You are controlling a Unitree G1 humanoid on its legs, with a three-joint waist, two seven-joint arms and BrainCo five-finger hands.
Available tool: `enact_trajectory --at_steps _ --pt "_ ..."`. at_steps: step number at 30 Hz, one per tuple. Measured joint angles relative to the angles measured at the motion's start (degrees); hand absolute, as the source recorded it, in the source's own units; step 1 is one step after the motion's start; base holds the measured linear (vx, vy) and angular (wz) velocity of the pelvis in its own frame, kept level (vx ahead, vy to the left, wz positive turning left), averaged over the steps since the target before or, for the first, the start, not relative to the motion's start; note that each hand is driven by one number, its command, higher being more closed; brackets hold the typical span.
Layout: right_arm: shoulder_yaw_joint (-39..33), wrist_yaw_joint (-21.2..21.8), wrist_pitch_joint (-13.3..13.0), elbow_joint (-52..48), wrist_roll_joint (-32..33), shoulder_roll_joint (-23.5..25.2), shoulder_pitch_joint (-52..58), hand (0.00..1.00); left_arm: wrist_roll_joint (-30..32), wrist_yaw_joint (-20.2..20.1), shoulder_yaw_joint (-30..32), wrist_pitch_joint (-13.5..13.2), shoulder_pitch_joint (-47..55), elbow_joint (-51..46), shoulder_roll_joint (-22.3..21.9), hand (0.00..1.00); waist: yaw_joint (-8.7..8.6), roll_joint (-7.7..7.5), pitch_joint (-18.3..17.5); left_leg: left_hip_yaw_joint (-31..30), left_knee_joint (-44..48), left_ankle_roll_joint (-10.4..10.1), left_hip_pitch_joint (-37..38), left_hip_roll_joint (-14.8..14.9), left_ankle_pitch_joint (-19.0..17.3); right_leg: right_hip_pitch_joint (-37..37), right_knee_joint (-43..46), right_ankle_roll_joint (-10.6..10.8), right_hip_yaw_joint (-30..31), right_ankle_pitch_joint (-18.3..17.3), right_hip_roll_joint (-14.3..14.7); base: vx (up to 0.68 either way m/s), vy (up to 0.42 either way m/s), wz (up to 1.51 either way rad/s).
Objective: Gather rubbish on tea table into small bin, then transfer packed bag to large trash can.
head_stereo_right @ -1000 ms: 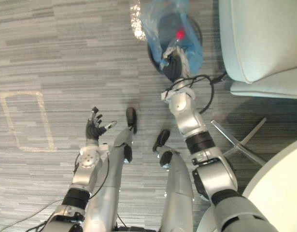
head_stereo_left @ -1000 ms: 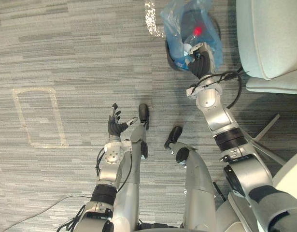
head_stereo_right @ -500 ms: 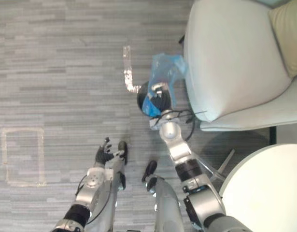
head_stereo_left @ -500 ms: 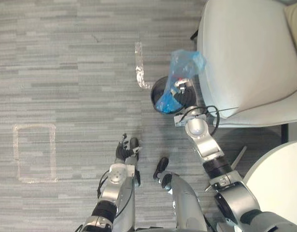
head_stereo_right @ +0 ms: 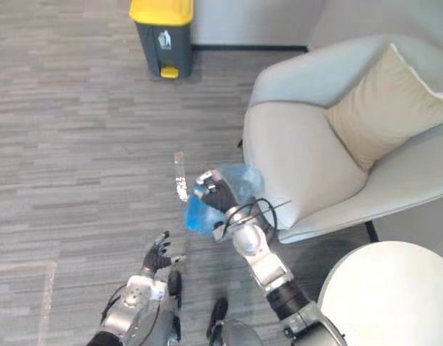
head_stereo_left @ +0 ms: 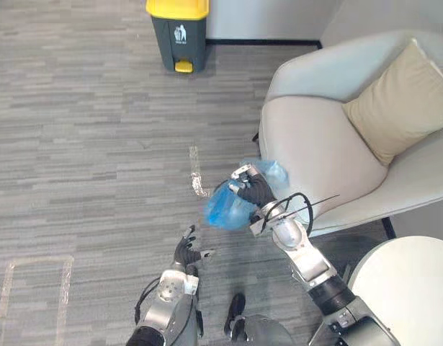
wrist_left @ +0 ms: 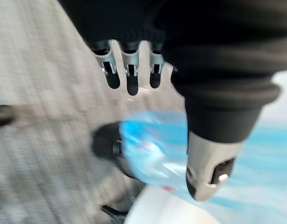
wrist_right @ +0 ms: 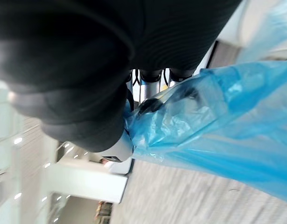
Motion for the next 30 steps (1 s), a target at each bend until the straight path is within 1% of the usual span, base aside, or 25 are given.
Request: enact_trajectory --at_steps 3,6,7,8,9,10,13,15,16,20,21,23,24,28,30 --pt "1.25 1.38 -0.72 -1.29 -0.18 -1.46 0.17 1.0 0.24 -0.14 -2.12 -0.81 1.38 -6.09 1.22 0.0 -0.26 0.04 -0.45 0.0 -0.03 -0.2 1.79 -0.12 -0.33 1.97 -1.67 0.32 0.64 0.84 0.08 -0.03 0.025 -0.1" --pt "3.12 2.28 -1.17 -2.35 -0.11 -3.75 0.19 1.0 0.26 -1.03 -4.16 -1.86 2.64 -10.18 2.99 0.0 -0.37 0.29 -2.8 0.12 -0.05 -0.25 1.96 -0.16 -0.52 2.31 -2.72 0.35 1.34 1.57 0.22 -0.01 0.014 -0.1" --pt "3.77 2.6 -1.22 -3.41 -0.09 -4.7 0.2 1.0 0.26 -1.07 -4.49 -1.95 2.58 -11.23 3.93 0.0 -0.41 0.34 -2.82 0.13 -0.05 -0.25 2.39 -0.17 -0.52 3.1 -3.27 0.31 1.39 2.02 0.35 0.03 0.011 -0.05" --pt "4.18 2.86 -1.65 -3.82 0.11 -5.23 0.14 1.0 0.32 -1.1 -4.58 -2.1 2.63 -11.93 4.34 0.0 -0.47 0.34 -2.83 0.14 -0.05 -0.29 2.78 -0.16 -0.55 3.71 -3.74 0.33 1.45 2.26 0.41 0.02 0.01 -0.06" --pt "5.25 3.39 -2.65 -5.22 0.46 -6.68 0.07 1.0 0.33 -1.2 -4.95 -2.83 2.67 -13.54 5.87 0.0 -0.51 0.34 -3.02 0.16 -0.06 -0.37 3.54 -0.28 -0.62 4.51 -4.11 0.38 1.63 2.46 0.44 0.02 0.008 -0.06" --pt "5.49 3.59 -2.88 -5.93 0.46 -7.2 0.06 1.0 0.34 -1.21 -4.9 -2.99 2.8 -14.31 6.46 0.0 -0.51 0.34 -3.03 0.14 -0.06 -0.37 3.81 -0.3 -0.62 4.73 -4.08 0.38 1.64 2.46 0.42 0.01 0.006 -0.06" --pt "5.63 4.34 -5.13 -9.4 1.6 -10.64 -0.74 1.0 0.29 -1.17 -3.9 -4.79 3.02 -19.85 9.58 0.0 -0.63 0.67 -3.36 0.23 -0.07 -0.36 4.46 -0.28 -0.61 5.1 -3.78 0.34 1.9 2.55 0.42 -0.01 0.008 -0.05" --pt "6.11 4.79 -5.54 -10.03 1.7 -12.17 -1.38 1.0 0.19 -1.01 -3.77 -5.97 3.05 -21.61 11.08 0.0 -0.62 0.98 -3.64 0.29 -0.1 -0.36 4.76 -0.3 -0.61 5.41 -3.81 0.39 2.03 2.64 0.41 -0.01 0.007 -0.02" --pt "6.95 4.87 -5.76 -10.03 2.04 -12.99 -1.91 1.0 0.15 -0.99 -3.65 -6.34 3.02 -22.43 11.64 0.0 -0.65 1.35 -4.37 0.33 -0.12 -0.36 4.8 -0.36 -0.61 5.42 -3.83 0.43 2.1 2.72 0.35 0.0 0.0 0.0" --pt "7.87 5.15 -6.03 -10.03 2.73 -13.72 -2.35 1.0 -0.76 -0.91 -2.3 -6.53 3.11 -25.92 12.93 0.0 -0.58 1.99 -5.02 0.42 -0.37 -0.33 4.98 -0.34 -0.59 5.51 -3.9 0.39 2.33 2.98 0.36 0.0 0.003 -0.01" --pt "7.87 5.2 -6.14 -10.03 2.75 -13.9 -2.45 1.0 -1.0 -0.9 -1.71 -7.19 3.13 -26.6 13.46 0.0 -0.53 2.1 -5.08 0.51 -0.38 -0.33 5.22 -0.33 -0.58 5.63 -3.92 0.37 2.54 3.01 0.37 -0.01 0.009 -0.07" --pt "7.87 5.22 -6.3 -10.04 2.8 -14.42 -2.65 1.0 -1.17 -0.92 -0.98 -7.52 3.21 -27.9 14.07 0.0 -0.5 2.19 -5.14 0.62 -0.39 -0.34 5.54 -0.33 -0.59 5.79 -4.05 0.36 2.74 3.01 0.35 0.0 0.009 -0.06" --pt "7.87 5.32 -6.58 -10.08 2.81 -15.2 -2.68 1.0 -2.39 -1.02 -0.82 -8.3 3.23 -29.09 14.85 0.0 -0.49 2.22 -5.23 0.65 -0.4 -0.34 5.71 -0.33 -0.59 5.93 -4.12 0.36 2.83 3.01 0.36 0.0 0.0 0.0" --pt "7.9 5.69 -6.73 -10.18 2.82 -17.32 -2.68 1.0 -5.04 -1.27 0.73 -9.82 4.37 -32.3 15.71 0.0 -0.46 2.51 -5.56 0.82 -0.41 -0.33 5.71 -0.32 -0.58 5.94 -4.39 0.39 3.1 3.2 0.38 0.01 0.003 -0.02" --pt "7.9 5.81 -6.73 -10.18 2.82 -18.24 -2.69 1.0 -6.77 -2.63 0.7 -9.97 4.67 -32.41 15.77 0.0 -0.13 2.94 -6.15 1.03 -0.41 -0.33 5.71 -0.34 -0.58 6.02 -4.78 0.41 3.31 3.47 0.39 0.04 0.005 -0.05"
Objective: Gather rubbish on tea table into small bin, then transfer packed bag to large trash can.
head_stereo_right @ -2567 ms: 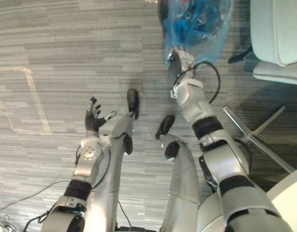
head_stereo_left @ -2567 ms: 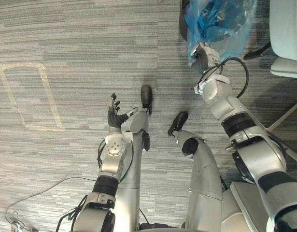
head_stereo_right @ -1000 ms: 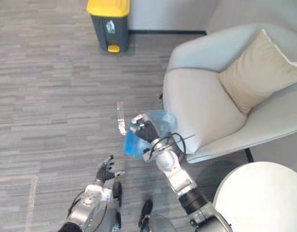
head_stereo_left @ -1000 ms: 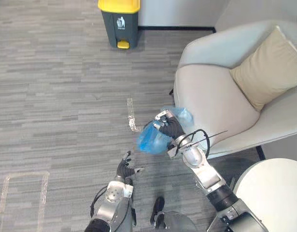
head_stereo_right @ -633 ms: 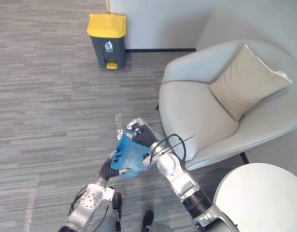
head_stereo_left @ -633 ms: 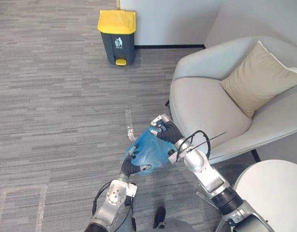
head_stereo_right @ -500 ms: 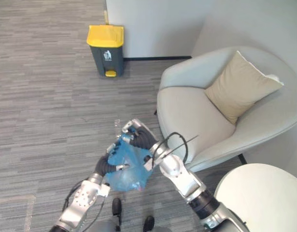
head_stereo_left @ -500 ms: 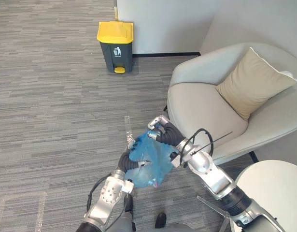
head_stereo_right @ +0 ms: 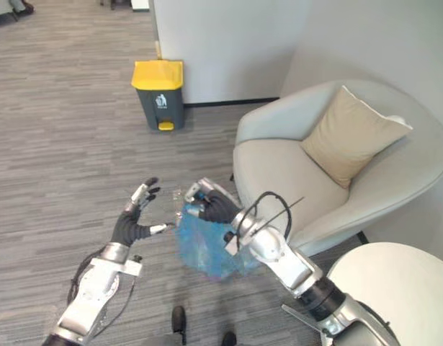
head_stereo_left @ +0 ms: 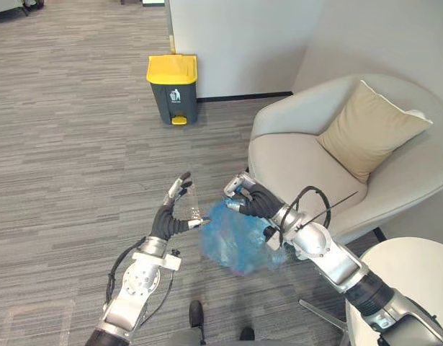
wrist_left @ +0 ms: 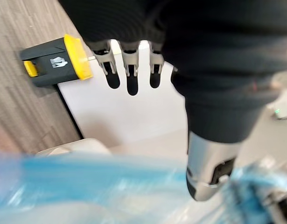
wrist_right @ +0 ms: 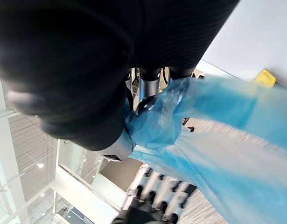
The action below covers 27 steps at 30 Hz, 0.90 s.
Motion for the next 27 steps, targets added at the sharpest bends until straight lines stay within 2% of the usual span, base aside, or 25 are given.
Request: enact_trajectory --at_steps 11,17,24,27 --pt "-0.28 -0.03 0.01 0.01 -0.04 0.01 -0.94 1.0 -2.09 -2.86 0.0 0.0 0.19 -0.04 0.07 0.0 0.0 0.75 -1.3 -0.09 0.0 0.03 0.14 0.02 0.04 0.17 0.09 -0.09 0.03 0.15 0.08 0.01 0.0 0.0" --pt "-0.79 -0.06 -0.06 0.0 0.02 0.01 -2.78 1.0 -2.08 -5.09 -0.29 0.0 -0.47 -0.03 2.08 0.0 -0.12 0.82 -1.37 -0.1 -0.01 0.17 0.39 0.04 0.17 0.28 0.07 -0.1 0.04 0.19 0.06 0.0 0.0 0.0" --pt "-0.75 -0.01 -0.25 -3.01 1.19 0.23 -5.66 1.0 -1.87 -6.55 -6.79 0.03 -2.54 1.58 1.86 0.0 -0.15 0.81 -1.38 0.88 -0.02 0.22 0.38 0.08 0.21 -0.13 -0.04 0.19 1.19 0.52 -0.01 0.0 0.005 -0.07" --pt "-0.74 -0.05 -0.75 -4.91 2.36 0.71 -8.68 1.0 0.34 -7.29 -8.1 0.28 -3.96 4.02 0.09 0.0 -0.51 0.68 -1.5 1.0 -0.02 0.23 0.38 0.08 0.21 -0.17 -0.15 0.23 1.41 0.64 -0.01 0.01 0.009 -0.03"
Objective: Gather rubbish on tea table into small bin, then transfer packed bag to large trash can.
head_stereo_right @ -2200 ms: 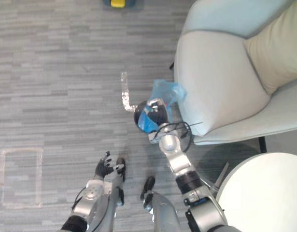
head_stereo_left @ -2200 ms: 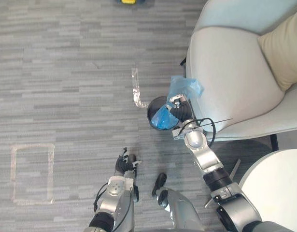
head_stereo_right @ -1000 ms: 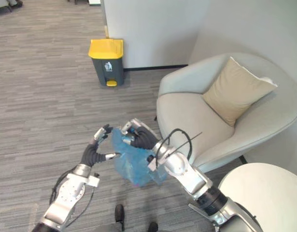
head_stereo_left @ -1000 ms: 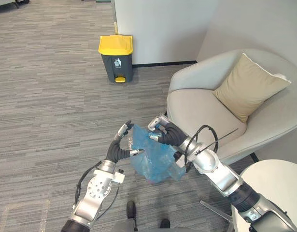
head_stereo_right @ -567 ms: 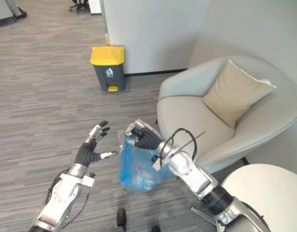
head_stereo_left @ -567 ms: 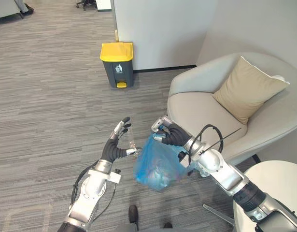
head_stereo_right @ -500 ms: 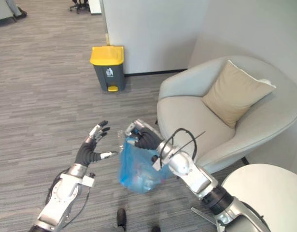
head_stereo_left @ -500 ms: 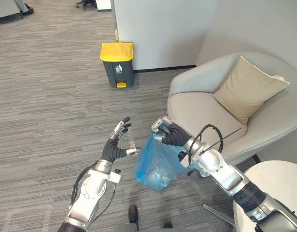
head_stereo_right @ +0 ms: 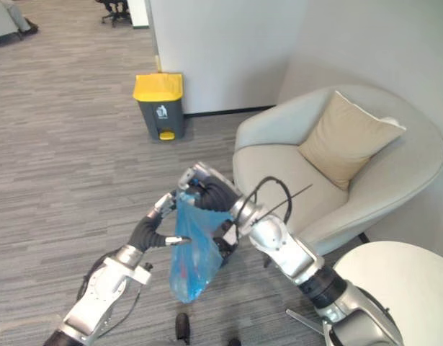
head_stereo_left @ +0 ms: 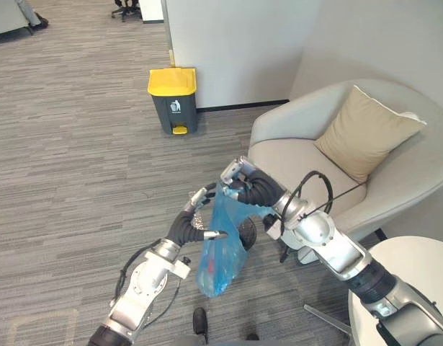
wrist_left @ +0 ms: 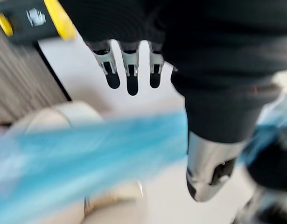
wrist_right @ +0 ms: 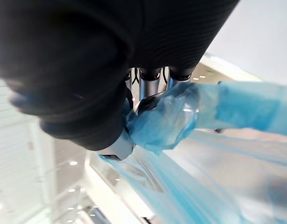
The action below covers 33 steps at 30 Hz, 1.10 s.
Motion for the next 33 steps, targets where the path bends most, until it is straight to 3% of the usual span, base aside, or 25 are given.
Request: enact_trajectory --at_steps 9,13,25,26,31,33 --pt "0.07 0.0 0.24 -0.01 0.98 4.31 -1.46 1.0 7.64 2.81 0.13 1.34 -1.48 4.1 -5.61 0.0 0.09 -0.22 -0.23 0.05 0.0 0.01 -0.01 0.0 0.01 0.01 -0.33 0.03 0.38 0.35 0.05 0.02 0.003 -0.01" --pt "0.18 -0.02 0.26 -0.01 1.02 6.6 -2.8 1.0 15.18 6.19 0.75 2.64 -2.86 8.48 -8.27 0.0 0.09 -0.32 -0.5 0.04 0.0 0.05 0.0 0.0 0.03 0.02 -0.37 0.04 0.45 0.46 0.06 0.0 0.0 0.0" --pt "4.46 0.13 1.01 0.06 4.15 12.08 -3.82 1.0 17.95 7.63 0.8 3.99 -3.66 14.5 -12.43 0.0 0.07 -0.45 -0.7 -0.03 0.0 0.32 0.25 0.04 0.25 0.02 0.11 0.06 0.47 0.43 0.02 0.0 0.0 0.0" --pt "5.1 0.42 1.6 0.11 4.54 13.05 -3.81 1.0 17.31 7.29 0.2 4.04 -3.92 14.79 -12.59 1.0 0.04 -0.45 -0.7 -0.03 -0.01 0.36 0.25 0.05 0.28 0.02 0.12 0.07 0.5 0.43 0.02 0.0 0.0 0.0" --pt "5.85 1.26 2.09 0.26 5.55 13.75 -3.82 1.0 14.29 6.33 -2.11 4.12 -6.44 16.94 -12.62 1.0 0.02 -0.51 -0.74 -0.02 -0.02 -0.09 0.23 0.14 -0.05 0.02 0.02 0.2 0.76 0.59 -0.01 0.0 0.0 0.0" --pt "7.54 1.89 2.48 0.26 6.52 13.17 -3.81 1.0 10.3 6.26 -3.9 4.06 -8.12 18.98 -12.55 1.0 -0.06 -0.53 -0.75 -0.02 -0.02 -0.15 0.06 0.23 -0.11 0.02 -0.4 0.19 0.82 0.93 0.08 0.0 0.0 0.0"
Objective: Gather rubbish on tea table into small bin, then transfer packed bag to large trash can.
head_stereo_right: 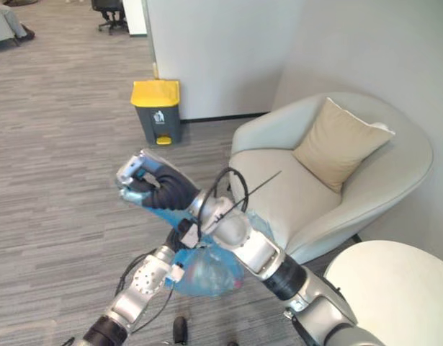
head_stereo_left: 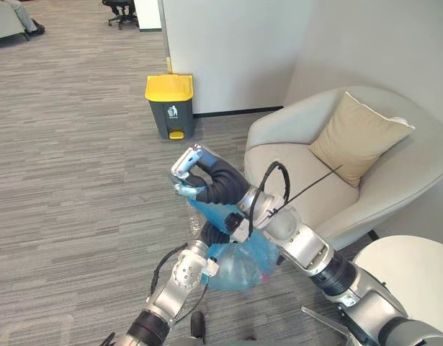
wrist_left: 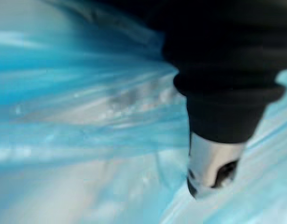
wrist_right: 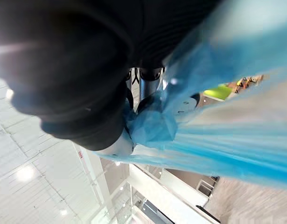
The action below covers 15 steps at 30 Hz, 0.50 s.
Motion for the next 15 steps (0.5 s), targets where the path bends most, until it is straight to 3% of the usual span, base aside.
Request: enact_trajectory --at_steps 3,12,15 --pt "0.5 0.47 0.02 0.25 -0.03 -0.19 0.0 1.0 -3.1 0.02 -1.66 0.0 -0.14 0.23 0.09 1.0 -0.18 -0.02 -0.02 0.01 0.0 0.0 -0.36 0.09 0.0 0.05 -1.01 -0.1 0.12 0.7 0.21 0.0 0.0 0.0" --pt "2.12 1.6 -0.11 2.15 -0.94 -0.41 0.2 1.0 -4.84 0.01 -2.14 0.12 -0.08 -0.77 0.65 1.0 -0.67 -0.21 -0.13 0.43 0.0 0.55 -0.33 0.13 0.39 0.21 -1.37 -0.18 0.53 0.99 0.43 0.04 -0.002 -0.02" --pt "1.93 1.55 0.21 5.33 -2.97 -0.14 2.93 1.0 -5.23 0.13 -1.04 2.24 -0.29 -7.53 0.71 1.0 -0.69 -0.27 -0.18 0.56 0.01 0.62 -0.24 0.02 0.46 0.23 -1.29 -0.18 0.59 0.99 0.4 0.04 0.006 0.0"
